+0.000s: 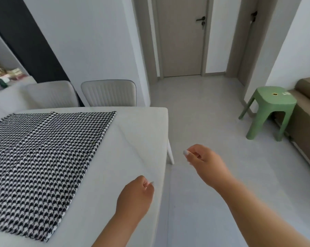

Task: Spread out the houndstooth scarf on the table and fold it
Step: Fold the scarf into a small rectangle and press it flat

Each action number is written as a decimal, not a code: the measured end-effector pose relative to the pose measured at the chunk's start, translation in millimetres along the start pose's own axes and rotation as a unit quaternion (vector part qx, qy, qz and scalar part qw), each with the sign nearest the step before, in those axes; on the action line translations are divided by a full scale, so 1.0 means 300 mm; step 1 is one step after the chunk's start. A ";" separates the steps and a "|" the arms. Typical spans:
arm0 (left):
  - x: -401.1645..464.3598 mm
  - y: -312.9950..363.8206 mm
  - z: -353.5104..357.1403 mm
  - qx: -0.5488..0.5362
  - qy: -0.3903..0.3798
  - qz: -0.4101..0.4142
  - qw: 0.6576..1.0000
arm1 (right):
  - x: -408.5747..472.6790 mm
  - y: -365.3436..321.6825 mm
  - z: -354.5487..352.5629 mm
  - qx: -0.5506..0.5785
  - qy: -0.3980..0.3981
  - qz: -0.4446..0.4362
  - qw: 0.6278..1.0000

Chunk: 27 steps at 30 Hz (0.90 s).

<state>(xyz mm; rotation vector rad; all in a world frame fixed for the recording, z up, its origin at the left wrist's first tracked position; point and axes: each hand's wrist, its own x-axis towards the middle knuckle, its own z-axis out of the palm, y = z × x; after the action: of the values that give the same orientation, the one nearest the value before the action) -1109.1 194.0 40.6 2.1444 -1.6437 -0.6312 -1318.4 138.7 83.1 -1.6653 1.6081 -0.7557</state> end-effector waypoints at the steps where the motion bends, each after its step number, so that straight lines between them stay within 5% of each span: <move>1: 0.018 -0.010 -0.007 -0.003 0.011 -0.016 1.000 | 0.034 -0.003 0.018 0.004 -0.018 -0.006 1.000; 18: 0.447 -0.279 -0.132 -0.080 0.146 -0.212 0.963 | 0.727 -0.261 0.382 -0.053 -0.200 -0.113 0.972; 27: 0.467 -0.489 -0.164 -0.045 0.185 -0.337 0.922 | 0.927 -0.385 0.790 -0.139 -0.334 -0.239 0.901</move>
<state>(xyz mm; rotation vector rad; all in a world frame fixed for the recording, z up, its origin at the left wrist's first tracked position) -933.0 96.8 -15.1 2.5539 -0.6502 -0.4209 -1042.1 -119.6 20.6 -2.2470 0.8498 -0.1159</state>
